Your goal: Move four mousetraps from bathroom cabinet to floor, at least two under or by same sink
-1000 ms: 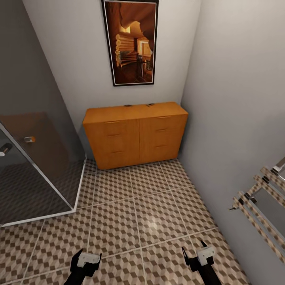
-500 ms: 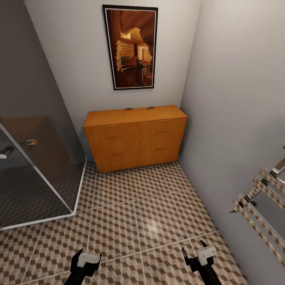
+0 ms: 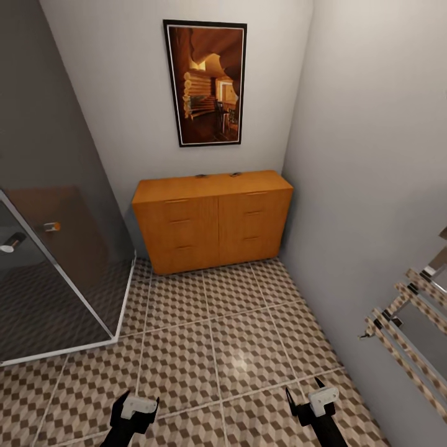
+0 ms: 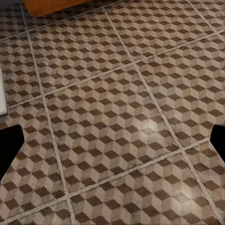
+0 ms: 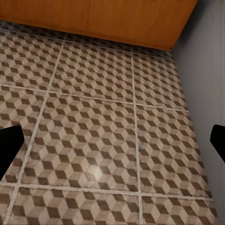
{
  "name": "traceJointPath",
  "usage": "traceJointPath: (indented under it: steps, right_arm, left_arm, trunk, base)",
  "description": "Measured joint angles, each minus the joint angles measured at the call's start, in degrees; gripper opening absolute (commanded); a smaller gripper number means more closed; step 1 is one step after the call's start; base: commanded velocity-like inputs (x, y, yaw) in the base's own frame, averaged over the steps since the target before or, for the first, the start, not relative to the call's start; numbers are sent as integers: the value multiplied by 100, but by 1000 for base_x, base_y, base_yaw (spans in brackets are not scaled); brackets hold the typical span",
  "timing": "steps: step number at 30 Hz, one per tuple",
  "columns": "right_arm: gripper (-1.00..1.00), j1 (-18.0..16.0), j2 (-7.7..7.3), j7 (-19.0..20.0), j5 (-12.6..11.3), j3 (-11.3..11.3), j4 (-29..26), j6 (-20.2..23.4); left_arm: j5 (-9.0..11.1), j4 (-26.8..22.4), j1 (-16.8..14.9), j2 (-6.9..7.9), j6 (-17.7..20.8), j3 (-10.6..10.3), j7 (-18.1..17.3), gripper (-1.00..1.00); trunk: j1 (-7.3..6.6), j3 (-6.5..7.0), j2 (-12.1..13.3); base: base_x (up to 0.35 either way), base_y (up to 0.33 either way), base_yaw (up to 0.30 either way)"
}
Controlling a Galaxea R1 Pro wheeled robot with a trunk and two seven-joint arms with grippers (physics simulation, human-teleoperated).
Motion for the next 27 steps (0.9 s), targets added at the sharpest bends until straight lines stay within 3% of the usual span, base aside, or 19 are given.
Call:
traceJointPath:
  steps: [27]
  right_arm:
    - [100,0,0,0,0,0,0,-2]
  left_arm:
    - [0,0,0,0,0,0,0,100]
  trunk:
    - [0,249,0]
  base:
    - [0,0,0]
